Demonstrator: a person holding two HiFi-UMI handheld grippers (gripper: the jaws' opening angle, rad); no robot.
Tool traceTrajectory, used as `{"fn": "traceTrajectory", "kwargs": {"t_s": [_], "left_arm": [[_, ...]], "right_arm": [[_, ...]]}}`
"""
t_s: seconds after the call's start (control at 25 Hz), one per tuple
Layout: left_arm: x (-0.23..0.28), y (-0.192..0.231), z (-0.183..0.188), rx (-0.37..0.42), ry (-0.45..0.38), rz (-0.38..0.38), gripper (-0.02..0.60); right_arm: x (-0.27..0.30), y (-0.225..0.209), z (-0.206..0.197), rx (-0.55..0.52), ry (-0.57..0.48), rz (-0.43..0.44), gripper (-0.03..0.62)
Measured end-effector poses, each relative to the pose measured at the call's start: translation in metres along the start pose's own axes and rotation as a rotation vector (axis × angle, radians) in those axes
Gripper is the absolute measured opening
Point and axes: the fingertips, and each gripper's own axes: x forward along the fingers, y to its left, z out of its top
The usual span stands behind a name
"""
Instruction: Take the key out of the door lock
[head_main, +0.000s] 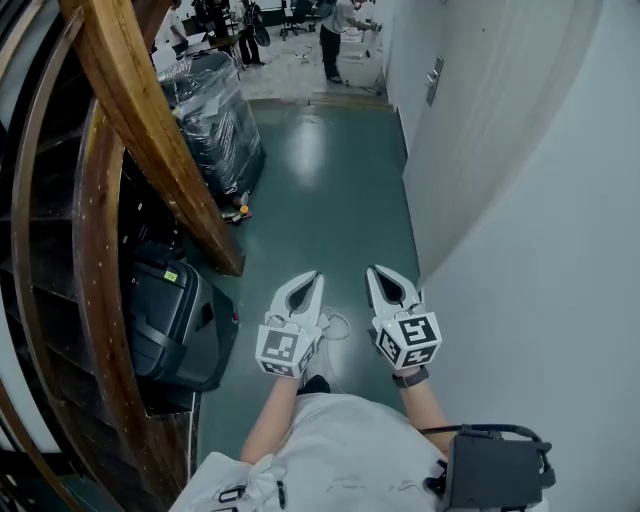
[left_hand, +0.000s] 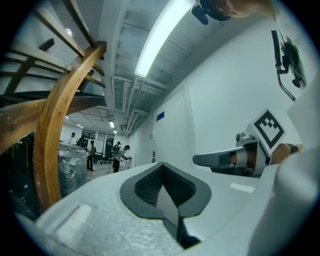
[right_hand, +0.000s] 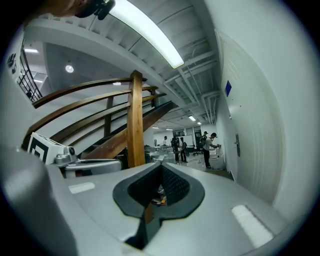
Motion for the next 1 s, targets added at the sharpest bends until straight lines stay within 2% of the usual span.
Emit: {"fn": "traceTrajectory", "kwargs": {"t_s": [0.16, 0.32, 0.52, 0.64, 0.76, 0.88, 1.0], "left_arm": [[0.044, 0.062, 0.007, -0.042, 0.011, -0.036, 0.002], [0.076, 0.110, 0.002, -0.042, -0.005, -0.024, 0.002], [0.123, 0.131, -0.008, -0.041, -0.017, -0.059, 0.000], [0.159, 0.140, -0.018, -0.077, -0.025, -0.071, 0.000], [0.203, 0.153, -0.012, -0.131, -0.067, -0.085, 0.002], [0.263, 0.176, -0.008, -0.105, -0.073, -0.046, 0.001], [0.333, 0.198, -0.012, -0.095, -0.052, 0.002, 0.000]], "right_arm": [[0.064, -0.015, 0.024, -0.002, -0.033, -0.015, 0.003], [0.114, -0.028, 0.016, 0.000, 0.004, -0.025, 0.003], [0.157, -0.067, 0.010, 0.018, 0.039, -0.050, 0.003], [0.188, -0.095, 0.011, 0.036, 0.025, -0.049, 0.002], [0.231, -0.123, 0.012, 0.052, 0.008, -0.016, 0.003], [0.282, -0.162, 0.017, 0.041, -0.004, 0.020, 0.003], [0.330, -0.220, 0.025, 0.015, -0.006, 0.009, 0.002]]}}
